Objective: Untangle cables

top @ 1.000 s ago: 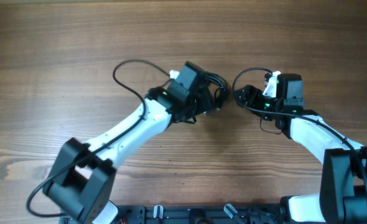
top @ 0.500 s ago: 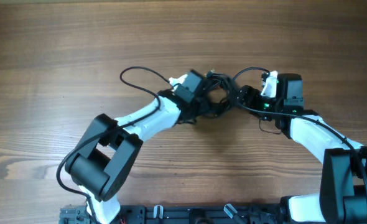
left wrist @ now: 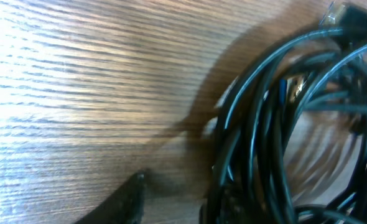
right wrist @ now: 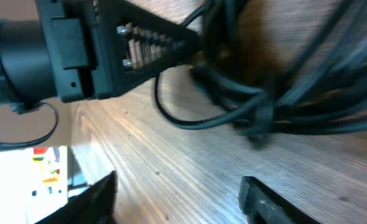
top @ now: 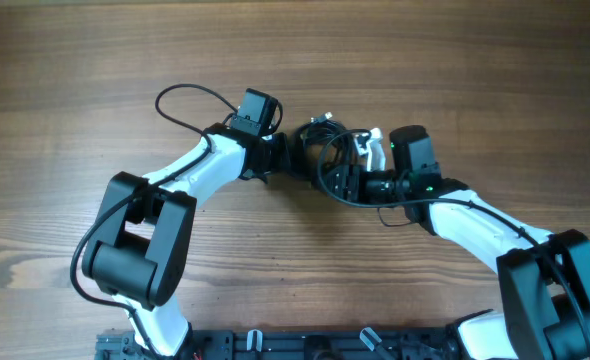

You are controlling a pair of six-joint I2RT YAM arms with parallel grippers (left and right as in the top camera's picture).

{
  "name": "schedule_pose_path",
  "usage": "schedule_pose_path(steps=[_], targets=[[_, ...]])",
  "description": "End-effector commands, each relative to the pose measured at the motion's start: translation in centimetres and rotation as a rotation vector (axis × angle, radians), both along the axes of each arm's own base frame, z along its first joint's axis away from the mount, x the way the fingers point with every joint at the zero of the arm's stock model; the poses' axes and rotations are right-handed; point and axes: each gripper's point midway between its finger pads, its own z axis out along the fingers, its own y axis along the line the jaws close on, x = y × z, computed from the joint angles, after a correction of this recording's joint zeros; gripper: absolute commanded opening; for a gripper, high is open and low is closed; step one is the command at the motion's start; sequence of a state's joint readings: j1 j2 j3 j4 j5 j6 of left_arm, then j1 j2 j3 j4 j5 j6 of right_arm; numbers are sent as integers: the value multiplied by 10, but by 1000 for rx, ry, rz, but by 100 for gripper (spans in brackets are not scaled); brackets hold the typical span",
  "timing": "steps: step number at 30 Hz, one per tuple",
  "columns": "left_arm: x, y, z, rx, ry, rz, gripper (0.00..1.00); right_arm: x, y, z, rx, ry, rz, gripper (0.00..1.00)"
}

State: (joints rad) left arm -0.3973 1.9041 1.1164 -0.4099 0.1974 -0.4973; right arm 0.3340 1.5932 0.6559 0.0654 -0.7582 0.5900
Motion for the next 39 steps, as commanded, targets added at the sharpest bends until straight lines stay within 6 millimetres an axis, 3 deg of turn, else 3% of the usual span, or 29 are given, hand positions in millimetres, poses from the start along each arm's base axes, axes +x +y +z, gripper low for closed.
schedule_pose_path(steps=[1, 5, 8, 12, 16, 18, 29, 39], targets=[[6, -4, 20, 15, -24, -96, 61, -1, -1, -7, -16, 19, -20, 60], [21, -10, 65, 3, -56, -95, 63, 8, -9, -14, -68, 17, -86, 58], [24, -21, 71, -10, -82, -111, 59, 11, -16, -20, -104, 36, -128, 47], [21, -39, 53, -7, -72, -150, 51, 17, -28, -28, -148, 71, -217, 37], [20, -52, 17, 8, -33, -178, 49, 17, -29, -30, -155, 76, -221, 35], [20, -51, -2, 19, -9, -178, 42, 16, -30, -35, -166, 85, -226, 30], [21, -51, -27, 32, 15, -177, 38, 17, -21, -34, -158, 62, -204, 28], [27, -53, -25, 30, -15, -176, 31, 13, -16, -35, -164, 61, -187, 27]])
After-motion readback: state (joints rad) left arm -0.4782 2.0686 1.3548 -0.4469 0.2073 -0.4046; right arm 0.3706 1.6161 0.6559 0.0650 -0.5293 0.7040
